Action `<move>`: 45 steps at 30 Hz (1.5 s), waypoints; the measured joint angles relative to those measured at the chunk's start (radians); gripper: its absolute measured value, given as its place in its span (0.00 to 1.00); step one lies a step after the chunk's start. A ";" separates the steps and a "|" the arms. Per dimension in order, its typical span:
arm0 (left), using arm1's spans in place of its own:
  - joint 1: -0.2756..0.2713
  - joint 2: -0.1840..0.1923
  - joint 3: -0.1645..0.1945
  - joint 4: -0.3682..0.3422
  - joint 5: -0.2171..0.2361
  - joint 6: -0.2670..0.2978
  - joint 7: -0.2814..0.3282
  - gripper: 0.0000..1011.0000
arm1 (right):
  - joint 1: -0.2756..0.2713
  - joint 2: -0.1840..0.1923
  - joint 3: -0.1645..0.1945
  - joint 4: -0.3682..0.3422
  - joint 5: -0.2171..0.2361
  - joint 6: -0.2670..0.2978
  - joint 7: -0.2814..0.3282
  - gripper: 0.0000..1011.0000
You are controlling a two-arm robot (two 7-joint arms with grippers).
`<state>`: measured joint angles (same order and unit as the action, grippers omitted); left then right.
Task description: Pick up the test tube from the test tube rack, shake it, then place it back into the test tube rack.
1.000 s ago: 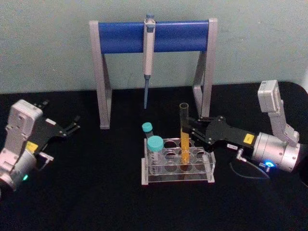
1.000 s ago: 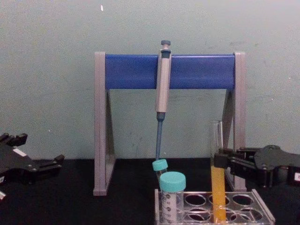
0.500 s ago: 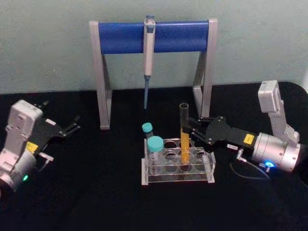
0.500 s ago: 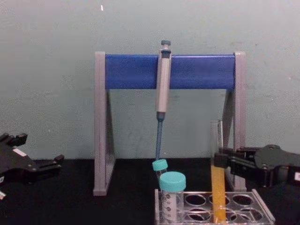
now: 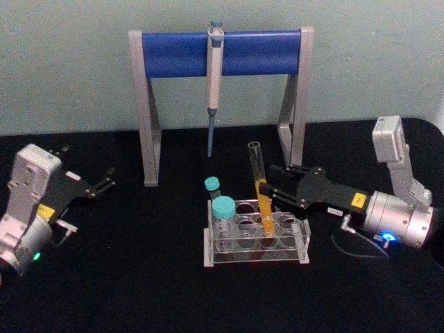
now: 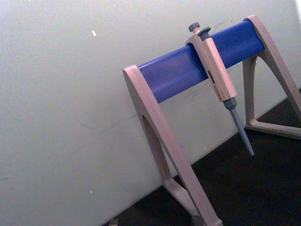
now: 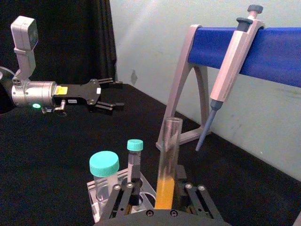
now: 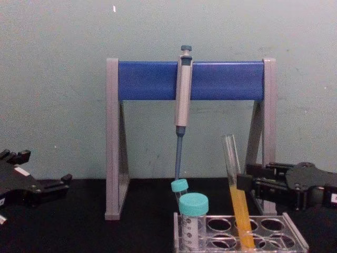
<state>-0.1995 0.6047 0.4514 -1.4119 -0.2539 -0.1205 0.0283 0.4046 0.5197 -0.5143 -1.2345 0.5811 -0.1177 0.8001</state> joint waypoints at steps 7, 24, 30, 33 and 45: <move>0.000 0.000 0.000 0.000 0.000 0.000 0.000 0.99 | 0.000 0.000 0.000 0.000 0.000 0.000 0.000 0.64; 0.000 0.000 0.000 0.000 0.000 0.000 0.000 0.99 | 0.000 0.000 0.000 0.000 0.000 0.000 0.000 0.99; 0.000 0.000 0.000 0.000 0.000 0.000 0.000 0.99 | -0.012 0.002 0.010 -0.021 0.002 -0.011 -0.010 0.99; 0.000 0.000 0.000 0.000 0.000 0.000 0.000 0.99 | -0.026 0.002 0.029 -0.043 0.017 -0.017 -0.026 0.99; 0.000 0.000 0.000 0.000 0.000 0.000 0.000 0.99 | -0.134 -0.016 0.171 -0.210 -0.049 0.031 -0.435 0.99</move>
<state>-0.1995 0.6047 0.4514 -1.4119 -0.2539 -0.1205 0.0283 0.2705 0.5035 -0.3436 -1.4444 0.5321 -0.0871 0.3650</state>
